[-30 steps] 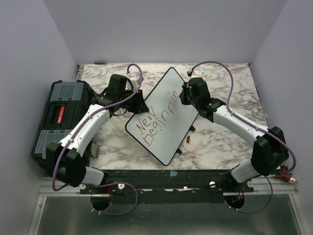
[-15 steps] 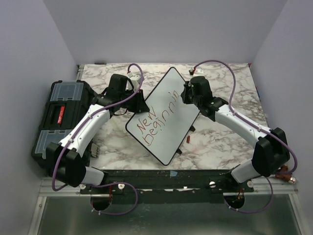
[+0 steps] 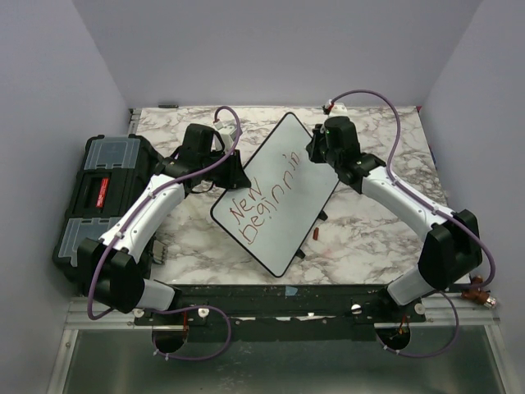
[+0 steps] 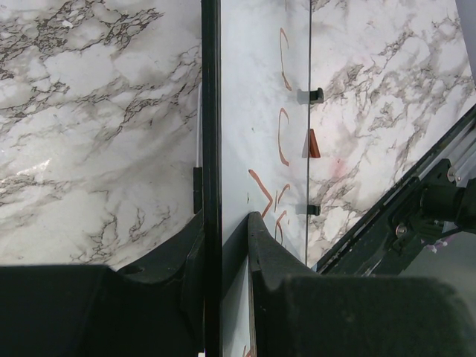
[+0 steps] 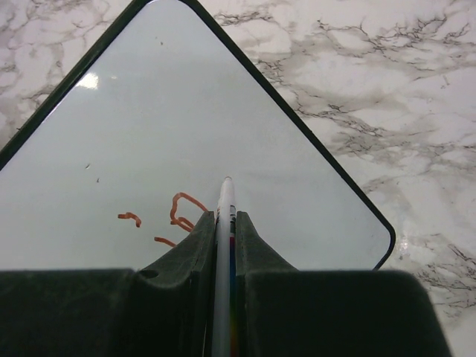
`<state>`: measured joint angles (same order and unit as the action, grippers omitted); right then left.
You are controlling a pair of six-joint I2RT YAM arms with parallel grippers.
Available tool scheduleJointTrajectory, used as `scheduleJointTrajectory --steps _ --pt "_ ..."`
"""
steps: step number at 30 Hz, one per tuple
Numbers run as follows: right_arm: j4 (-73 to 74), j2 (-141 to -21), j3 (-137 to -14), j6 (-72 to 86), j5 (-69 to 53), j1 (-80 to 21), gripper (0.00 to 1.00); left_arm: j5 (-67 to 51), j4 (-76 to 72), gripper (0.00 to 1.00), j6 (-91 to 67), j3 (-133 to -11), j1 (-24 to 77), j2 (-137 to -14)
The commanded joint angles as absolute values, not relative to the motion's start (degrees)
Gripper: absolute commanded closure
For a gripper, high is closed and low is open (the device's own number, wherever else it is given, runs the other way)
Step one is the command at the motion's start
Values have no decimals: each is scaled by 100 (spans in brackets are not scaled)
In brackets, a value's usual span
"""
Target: Write a sentence on the whiteboard
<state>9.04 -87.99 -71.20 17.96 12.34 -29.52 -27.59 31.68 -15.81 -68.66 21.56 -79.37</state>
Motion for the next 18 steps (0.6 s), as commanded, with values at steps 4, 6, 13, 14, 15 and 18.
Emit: scheduleJointTrajectory --steps 4,6,13,14,15,18 --pt "855 -9042 -7382 1852 923 -2755 99 -2018 3639 100 -729 -6729 2338 -8206" --pt "837 -9093 -7412 1858 876 -2751 99 -2013 3638 100 -730 -6729 2338 -8203" --pt "800 -9268 -7561 1906 629 -2751 99 -2021 3638 100 -729 -6736 2338 -8207" --pt "801 -9292 -7588 1915 588 -2751 99 -2021 3634 100 -730 -6741 2338 -8208" --pt "795 -9313 -7596 1918 549 -2751 99 -2021 3638 100 -730 -6741 2338 -8203" --pt "770 -9337 -7611 1947 411 -2751 99 -2015 3638 100 -729 -6739 2338 -8208"
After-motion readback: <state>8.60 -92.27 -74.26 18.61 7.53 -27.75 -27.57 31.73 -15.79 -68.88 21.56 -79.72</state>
